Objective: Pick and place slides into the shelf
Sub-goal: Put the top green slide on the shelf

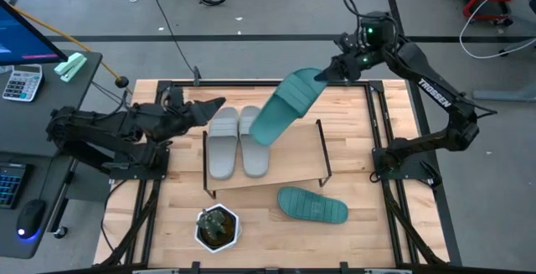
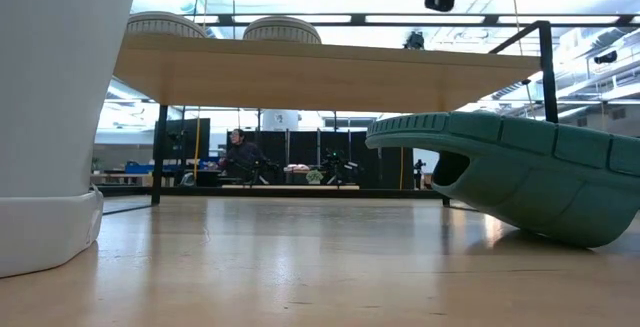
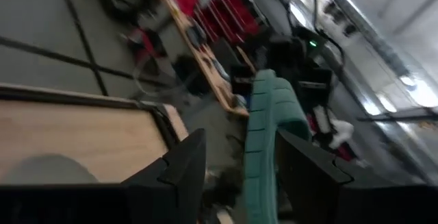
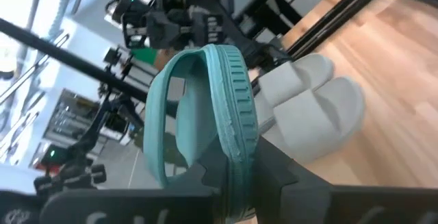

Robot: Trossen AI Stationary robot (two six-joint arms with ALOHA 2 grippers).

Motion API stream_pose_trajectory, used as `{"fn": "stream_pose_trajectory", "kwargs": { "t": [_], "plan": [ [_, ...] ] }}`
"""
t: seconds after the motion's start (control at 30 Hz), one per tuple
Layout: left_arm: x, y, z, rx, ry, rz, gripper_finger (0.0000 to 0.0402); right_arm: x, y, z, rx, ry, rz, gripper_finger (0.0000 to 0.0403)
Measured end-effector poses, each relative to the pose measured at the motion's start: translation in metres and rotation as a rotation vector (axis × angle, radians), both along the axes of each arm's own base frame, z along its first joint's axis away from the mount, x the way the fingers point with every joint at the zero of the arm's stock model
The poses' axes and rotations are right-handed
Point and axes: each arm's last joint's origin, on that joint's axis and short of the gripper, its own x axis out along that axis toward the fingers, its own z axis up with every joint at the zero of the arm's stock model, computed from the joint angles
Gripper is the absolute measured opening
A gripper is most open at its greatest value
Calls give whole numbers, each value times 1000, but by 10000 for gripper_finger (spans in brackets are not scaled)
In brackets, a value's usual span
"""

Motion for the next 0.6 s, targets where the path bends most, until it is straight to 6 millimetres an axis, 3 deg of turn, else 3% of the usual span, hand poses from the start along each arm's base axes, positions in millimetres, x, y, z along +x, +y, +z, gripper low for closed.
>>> {"fn": "stream_pose_trajectory", "kwargs": {
  "t": [0.33, 0.6],
  "plan": [
    [27, 6, -1, -87, -113, -353, 190, 13, 14, 3, -35, -26, 73, 40],
    [55, 5, -18, -159, -59, -547, 208, 14, 17, 3, -36, -28, 85, 40]
  ]
}}
